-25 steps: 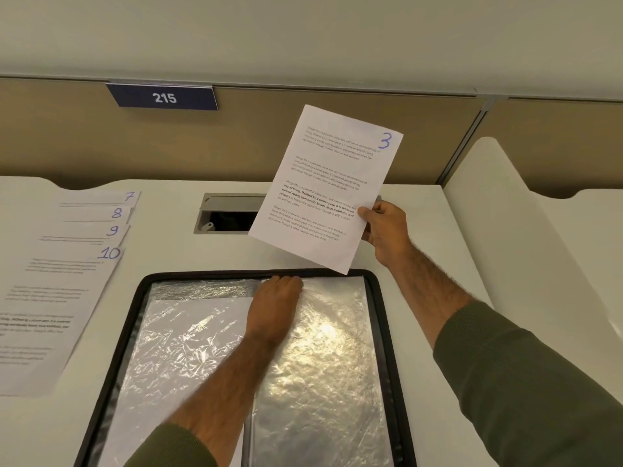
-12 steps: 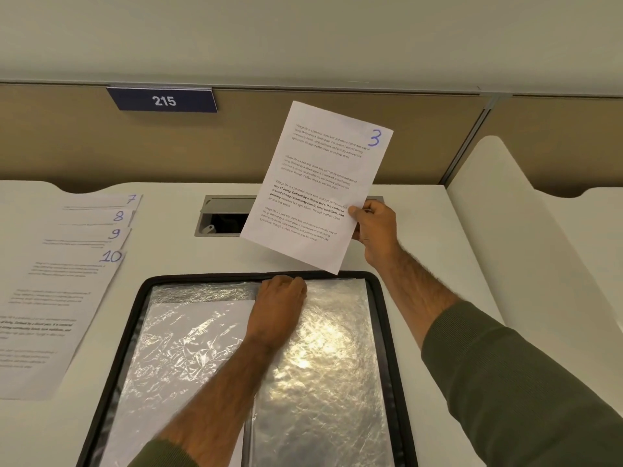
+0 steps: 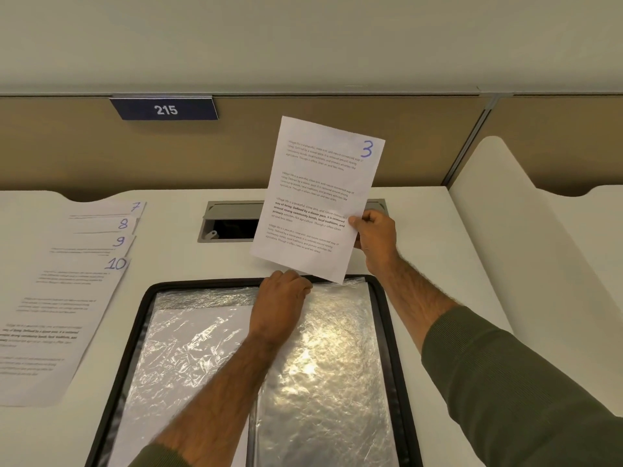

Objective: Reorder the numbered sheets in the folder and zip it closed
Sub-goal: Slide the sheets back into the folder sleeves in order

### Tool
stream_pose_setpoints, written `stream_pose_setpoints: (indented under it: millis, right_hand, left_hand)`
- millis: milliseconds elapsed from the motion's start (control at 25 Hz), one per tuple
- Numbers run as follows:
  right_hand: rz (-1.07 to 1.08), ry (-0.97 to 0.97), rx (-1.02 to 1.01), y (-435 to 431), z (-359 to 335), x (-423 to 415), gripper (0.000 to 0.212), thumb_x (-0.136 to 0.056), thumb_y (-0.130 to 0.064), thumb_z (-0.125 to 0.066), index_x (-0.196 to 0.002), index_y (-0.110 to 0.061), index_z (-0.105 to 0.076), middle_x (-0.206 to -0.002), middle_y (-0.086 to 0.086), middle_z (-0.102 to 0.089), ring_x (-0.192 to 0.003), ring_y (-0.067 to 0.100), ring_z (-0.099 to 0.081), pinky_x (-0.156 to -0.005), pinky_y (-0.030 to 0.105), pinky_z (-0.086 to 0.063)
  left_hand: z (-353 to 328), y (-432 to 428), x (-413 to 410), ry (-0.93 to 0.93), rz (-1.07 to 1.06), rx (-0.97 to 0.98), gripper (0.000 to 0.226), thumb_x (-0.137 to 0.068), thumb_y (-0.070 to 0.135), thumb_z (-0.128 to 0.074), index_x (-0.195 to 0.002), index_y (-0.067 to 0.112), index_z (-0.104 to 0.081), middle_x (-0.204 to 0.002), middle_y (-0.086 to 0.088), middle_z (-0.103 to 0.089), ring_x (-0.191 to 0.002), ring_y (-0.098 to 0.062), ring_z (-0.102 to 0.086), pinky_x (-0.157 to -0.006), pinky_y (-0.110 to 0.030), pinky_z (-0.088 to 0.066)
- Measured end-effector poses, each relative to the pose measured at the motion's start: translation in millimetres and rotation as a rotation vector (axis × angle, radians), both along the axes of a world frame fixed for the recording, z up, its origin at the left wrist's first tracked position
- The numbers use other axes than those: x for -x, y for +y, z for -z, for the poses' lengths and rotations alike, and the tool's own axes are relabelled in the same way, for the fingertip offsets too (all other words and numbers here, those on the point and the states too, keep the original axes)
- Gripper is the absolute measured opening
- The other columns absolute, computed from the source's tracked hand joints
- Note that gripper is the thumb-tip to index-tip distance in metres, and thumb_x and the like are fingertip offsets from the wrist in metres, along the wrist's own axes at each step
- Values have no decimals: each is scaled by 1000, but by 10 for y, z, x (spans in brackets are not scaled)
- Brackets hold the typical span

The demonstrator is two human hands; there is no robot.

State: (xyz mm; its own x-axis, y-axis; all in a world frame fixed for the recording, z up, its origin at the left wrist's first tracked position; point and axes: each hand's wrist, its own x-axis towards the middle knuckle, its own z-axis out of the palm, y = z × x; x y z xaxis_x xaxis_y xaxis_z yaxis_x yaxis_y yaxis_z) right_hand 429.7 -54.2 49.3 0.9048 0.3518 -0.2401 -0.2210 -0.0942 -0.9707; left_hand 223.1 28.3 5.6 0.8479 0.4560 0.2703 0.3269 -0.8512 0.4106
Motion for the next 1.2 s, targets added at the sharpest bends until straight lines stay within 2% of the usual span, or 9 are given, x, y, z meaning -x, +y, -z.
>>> stream_pose_setpoints:
  millis: [80,240,440,640,760,880,1040,1200]
  right_hand:
    - [10,10,5,-64,58,4,11,-94,-6,-66,-101,2,-68,-99,10,-76,-92,30,-73,-75,49,-62]
    - [-44,-41,51,-221,62,-30,5,-94,-6,-66,-90,-6,-69,-96,10,-74,-85,25,-71,-73,46,-62]
    - [-120,-136,144,-356,-66,-131,19,-95,-3,-64,-78,-13,-65,-92,10,-73,-80,24,-71,-64,39,-63]
    - [-212,-142,181,-324,-95,-131,13,-96,-6,-64,-84,-12,-66,-96,9,-74,-83,23,-72,-63,35,-62]
    - [-245,-125,186,-298,-82,-135,4,-96,-7,-65,-94,-4,-67,-96,8,-74,-81,20,-72,-60,32,-60]
    - [-273,-102,187,-277,-88,-155,9,-96,-7,-65,-100,1,-66,-96,7,-74,-82,20,-74,-60,31,-61]
    - [-330,-66,171,-270,-105,-208,3,-95,-7,-66,-95,-4,-66,-98,8,-75,-85,22,-75,-65,34,-61]
    - [-410,-23,194,-261,-67,-217,5,-95,-7,-67,-98,-3,-67,-101,11,-76,-90,25,-75,-70,38,-62]
  left_hand:
    - [6,13,-1,-7,-6,22,8,-92,16,-70,-96,20,-77,-94,7,-70,-84,-17,-57,-75,-31,-42]
    - [5,62,-1,-1,-7,37,10,-96,19,-66,-97,19,-76,-93,7,-70,-86,-18,-57,-78,-35,-48]
    - [2,111,-25,58,21,76,13,-99,22,-61,-101,20,-73,-96,6,-72,-87,-15,-56,-80,-36,-49]
    - [54,246,39,172,36,38,16,-100,25,-59,-106,24,-74,-100,8,-71,-97,-15,-54,-88,-35,-41]
    - [42,372,87,198,-17,46,15,-98,20,-60,-102,23,-74,-99,8,-71,-100,-16,-53,-89,-34,-37]
    - [29,466,109,168,-19,113,13,-96,16,-61,-99,22,-73,-98,8,-70,-100,-17,-51,-88,-35,-38]
    - [64,524,93,135,7,121,10,-96,17,-63,-99,23,-71,-98,8,-70,-99,-18,-53,-86,-34,-39]
    - [103,502,90,94,15,175,10,-93,19,-69,-102,21,-72,-100,5,-69,-99,-16,-54,-89,-38,-48]
